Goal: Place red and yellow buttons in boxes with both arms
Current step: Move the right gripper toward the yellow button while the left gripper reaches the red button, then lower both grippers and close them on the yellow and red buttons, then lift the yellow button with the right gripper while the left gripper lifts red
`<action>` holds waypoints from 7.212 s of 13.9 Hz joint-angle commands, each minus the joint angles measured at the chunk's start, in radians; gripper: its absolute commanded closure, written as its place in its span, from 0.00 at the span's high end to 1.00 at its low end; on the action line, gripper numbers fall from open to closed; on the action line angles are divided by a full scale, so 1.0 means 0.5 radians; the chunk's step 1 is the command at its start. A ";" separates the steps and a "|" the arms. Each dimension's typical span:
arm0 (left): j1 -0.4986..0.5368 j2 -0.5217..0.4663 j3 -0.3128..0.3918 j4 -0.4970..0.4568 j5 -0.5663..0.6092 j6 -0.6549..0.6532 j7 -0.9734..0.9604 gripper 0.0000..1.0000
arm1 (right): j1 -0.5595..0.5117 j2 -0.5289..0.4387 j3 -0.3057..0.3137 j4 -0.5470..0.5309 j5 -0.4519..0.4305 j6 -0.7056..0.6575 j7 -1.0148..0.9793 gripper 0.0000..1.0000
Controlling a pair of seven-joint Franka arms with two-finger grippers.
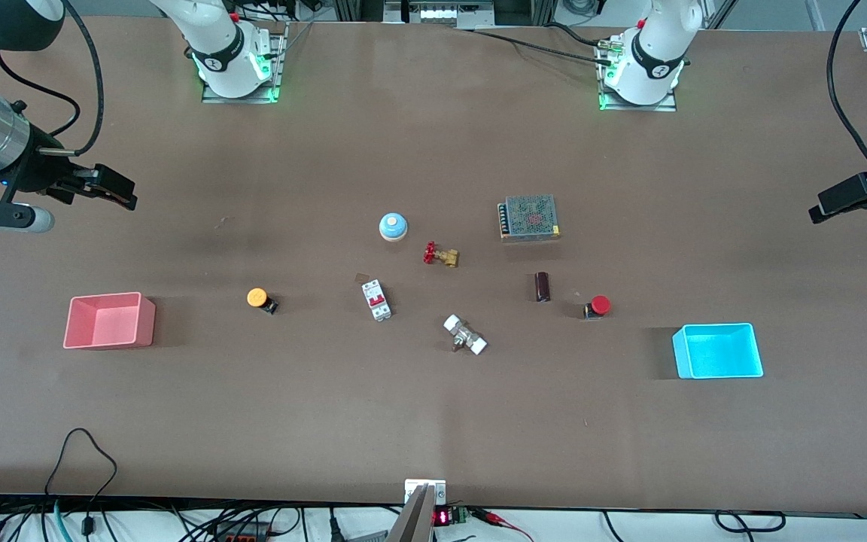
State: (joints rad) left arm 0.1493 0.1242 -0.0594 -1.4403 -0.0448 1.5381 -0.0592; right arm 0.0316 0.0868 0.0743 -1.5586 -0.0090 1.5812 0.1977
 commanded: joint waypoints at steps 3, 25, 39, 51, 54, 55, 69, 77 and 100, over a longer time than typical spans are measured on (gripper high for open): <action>0.014 -0.028 -0.004 -0.015 0.025 -0.017 0.033 1.00 | 0.013 -0.014 -0.001 -0.015 -0.007 -0.009 -0.015 1.00; -0.523 1.070 -0.001 0.132 -0.245 0.581 -0.136 1.00 | 0.154 0.026 -0.004 -0.386 -0.016 0.469 0.055 1.00; -0.605 1.224 0.002 -0.159 -0.233 0.955 -0.305 1.00 | 0.360 0.768 -0.063 -0.432 0.073 1.427 0.341 1.00; -0.657 1.154 0.008 -0.267 -0.226 0.961 -0.431 0.97 | 0.360 0.989 -0.099 -0.423 0.122 1.623 0.457 1.00; -0.664 1.163 0.008 -0.294 -0.226 0.961 -0.428 0.96 | 0.363 0.995 -0.100 -0.429 0.122 1.611 0.461 1.00; -0.658 1.157 0.008 -0.310 -0.226 0.973 -0.428 0.95 | 0.363 0.998 -0.100 -0.432 0.122 1.608 0.470 1.00; -0.633 1.145 0.024 -0.270 -0.230 0.970 -0.409 0.25 | 0.391 1.020 -0.100 -0.466 0.122 1.602 0.513 0.89; -0.609 1.098 0.296 0.125 -0.196 0.661 -0.409 0.18 | 0.391 1.032 -0.100 -0.469 0.119 1.602 0.510 0.41; -0.280 1.448 0.343 0.521 -0.061 0.648 0.244 0.06 | 0.140 0.477 -0.179 -0.353 0.119 1.007 -0.409 0.27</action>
State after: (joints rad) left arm 0.0116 0.8197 0.1074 -1.2213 -0.0986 1.8787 0.0438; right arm 0.1529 0.3821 -0.0245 -1.7133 0.0353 2.1109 0.1068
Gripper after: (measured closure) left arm 0.581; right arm 0.595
